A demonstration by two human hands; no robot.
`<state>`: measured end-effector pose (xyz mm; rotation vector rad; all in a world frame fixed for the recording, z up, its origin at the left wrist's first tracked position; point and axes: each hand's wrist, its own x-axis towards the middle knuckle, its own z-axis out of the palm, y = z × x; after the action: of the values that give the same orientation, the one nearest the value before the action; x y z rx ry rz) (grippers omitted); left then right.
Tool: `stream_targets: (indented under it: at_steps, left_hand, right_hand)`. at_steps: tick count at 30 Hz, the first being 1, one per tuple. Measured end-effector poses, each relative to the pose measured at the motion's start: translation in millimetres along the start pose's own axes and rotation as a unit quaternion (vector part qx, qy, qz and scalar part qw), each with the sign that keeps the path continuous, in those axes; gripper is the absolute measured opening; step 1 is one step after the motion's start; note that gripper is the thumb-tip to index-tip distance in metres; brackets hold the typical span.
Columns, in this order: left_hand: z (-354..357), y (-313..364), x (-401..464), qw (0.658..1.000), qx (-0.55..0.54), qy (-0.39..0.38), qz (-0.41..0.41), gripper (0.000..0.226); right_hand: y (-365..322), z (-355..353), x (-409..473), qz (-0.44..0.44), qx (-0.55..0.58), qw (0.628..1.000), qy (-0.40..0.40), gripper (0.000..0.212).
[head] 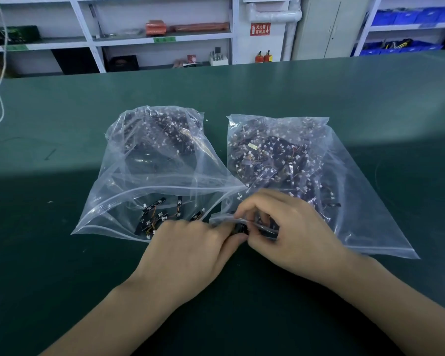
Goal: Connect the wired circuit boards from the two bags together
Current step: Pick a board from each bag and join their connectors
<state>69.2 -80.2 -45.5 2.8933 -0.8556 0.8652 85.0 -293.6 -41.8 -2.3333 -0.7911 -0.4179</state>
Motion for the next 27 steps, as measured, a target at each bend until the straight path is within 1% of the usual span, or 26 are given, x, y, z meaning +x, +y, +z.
stream_targets:
  at_steps: [2, 4, 6, 8, 11, 13, 16, 18, 20, 24, 27]
  left_hand:
    - [1, -8, -1, 0.999, -0.019, 0.019, 0.036, 0.046]
    - [4, -16, -5, 0.993, -0.080, 0.057, 0.068, 0.041]
    - [6, -24, -10, 0.985, -0.147, 0.083, 0.045, 0.042]
    - [5, -32, -14, 0.980, -0.179, 0.080, -0.027, 0.049]
    - [3, -44, -17, 0.985, -0.109, 0.040, -0.132, 0.050]
    - [6, -54, -20, 0.981, -0.070, 0.017, -0.182, 0.043]
    - [7, -64, -21, 0.970, -0.053, -0.029, -0.237, 0.034]
    - [8, -66, -21, 0.966, -0.051, -0.049, -0.249, 0.033]
    - [9, -66, -21, 0.968, -0.049, -0.052, -0.240, 0.029]
    - [7, -63, -19, 0.962, -0.064, -0.064, -0.258, 0.020]
    - [6, -61, -19, 0.959, -0.081, -0.057, -0.264, 0.017]
  right_hand:
    - [0, 0, 0, 0.011, 0.010, 1.000, -0.003, 0.027]
    - [1, -1, 0, 0.017, 0.019, 1.000, -0.010, 0.028]
    - [1, -1, 0, 0.018, 0.020, 0.999, -0.021, 0.028]
    - [1, 0, 0, 0.023, 0.016, 0.999, -0.033, 0.029]
    - [1, 0, -1, 0.029, 0.007, 0.999, -0.042, 0.029]
    - [1, 0, -2, 0.032, 0.002, 0.998, -0.045, 0.029]
    - [1, -1, -1, 0.028, -0.008, 0.998, -0.057, 0.026]
    - [0, -1, -2, 0.019, -0.016, 0.998, -0.062, 0.020]
    - [0, 0, -3, 0.019, -0.014, 0.998, -0.056, 0.015]
    - [2, 4, -2, 0.036, 0.004, 0.998, -0.042, 0.018]
    - [4, 6, -2, 0.041, 0.020, 0.998, -0.036, 0.017]
